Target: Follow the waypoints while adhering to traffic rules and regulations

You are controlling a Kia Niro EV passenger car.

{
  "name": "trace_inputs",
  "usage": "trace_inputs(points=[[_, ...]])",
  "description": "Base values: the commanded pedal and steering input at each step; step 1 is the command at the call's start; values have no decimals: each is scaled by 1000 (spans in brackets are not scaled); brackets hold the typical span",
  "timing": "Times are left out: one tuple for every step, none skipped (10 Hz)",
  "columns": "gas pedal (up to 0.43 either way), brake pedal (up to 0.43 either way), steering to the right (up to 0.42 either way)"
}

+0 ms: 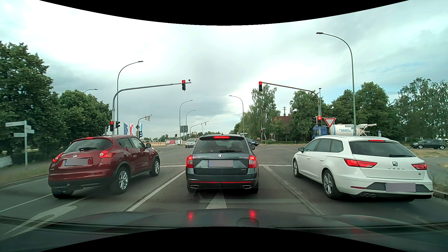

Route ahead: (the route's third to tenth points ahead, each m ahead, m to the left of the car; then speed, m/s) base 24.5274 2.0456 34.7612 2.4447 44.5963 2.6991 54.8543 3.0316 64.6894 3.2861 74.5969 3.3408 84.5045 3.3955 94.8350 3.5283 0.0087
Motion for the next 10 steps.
trace_inputs(points=[[0,226,3],[0,226,3],[0,226,3],[0,226,3],[0,226,3],[0,226,3],[0,226,3],[0,226,3],[0,226,3],[0,226,3]])
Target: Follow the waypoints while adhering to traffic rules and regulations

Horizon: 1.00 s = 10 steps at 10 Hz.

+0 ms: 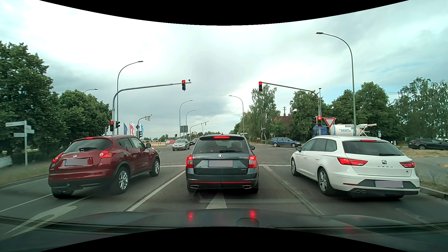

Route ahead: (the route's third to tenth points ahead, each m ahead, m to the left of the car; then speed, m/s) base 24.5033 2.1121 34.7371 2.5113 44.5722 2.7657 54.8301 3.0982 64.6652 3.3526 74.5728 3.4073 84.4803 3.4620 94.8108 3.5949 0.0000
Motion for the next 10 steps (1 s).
trace_inputs(points=[[0,226,3],[0,226,3],[0,226,3],[0,226,3],[0,226,3],[0,226,3],[0,226,3],[0,220,3],[0,226,3],[0,226,3]])
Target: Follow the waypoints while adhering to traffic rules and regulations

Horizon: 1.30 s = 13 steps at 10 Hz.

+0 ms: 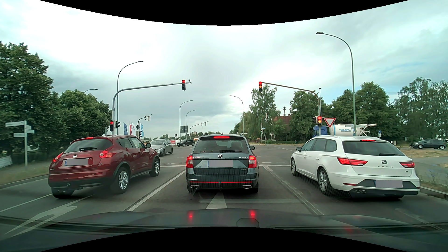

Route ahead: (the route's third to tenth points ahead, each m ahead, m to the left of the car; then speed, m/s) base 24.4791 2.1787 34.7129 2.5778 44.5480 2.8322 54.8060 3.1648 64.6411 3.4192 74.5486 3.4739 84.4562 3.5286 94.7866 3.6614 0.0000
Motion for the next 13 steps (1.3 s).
trace_inputs(points=[[0,226,3],[0,226,3],[0,226,3],[0,226,3],[0,226,3],[0,226,3],[0,226,3],[0,226,3],[0,213,3],[0,79,3],[0,0,3],[0,0,-2],[0,0,-8]])
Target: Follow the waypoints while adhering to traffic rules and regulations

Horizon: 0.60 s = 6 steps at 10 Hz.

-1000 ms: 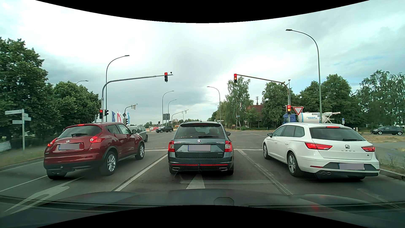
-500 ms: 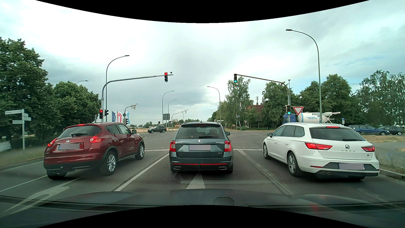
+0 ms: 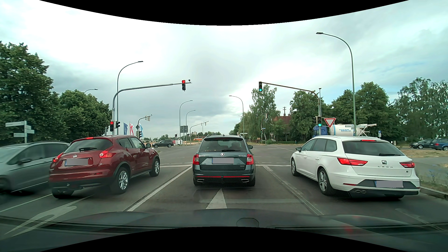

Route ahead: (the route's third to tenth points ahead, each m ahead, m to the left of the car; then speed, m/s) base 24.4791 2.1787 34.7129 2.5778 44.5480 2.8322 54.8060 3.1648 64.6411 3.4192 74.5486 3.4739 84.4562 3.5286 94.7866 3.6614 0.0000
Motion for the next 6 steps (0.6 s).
trace_inputs(points=[[0,0,-8],[0,0,-7],[0,0,-9],[0,0,-9],[118,0,-8],[157,0,-5]])
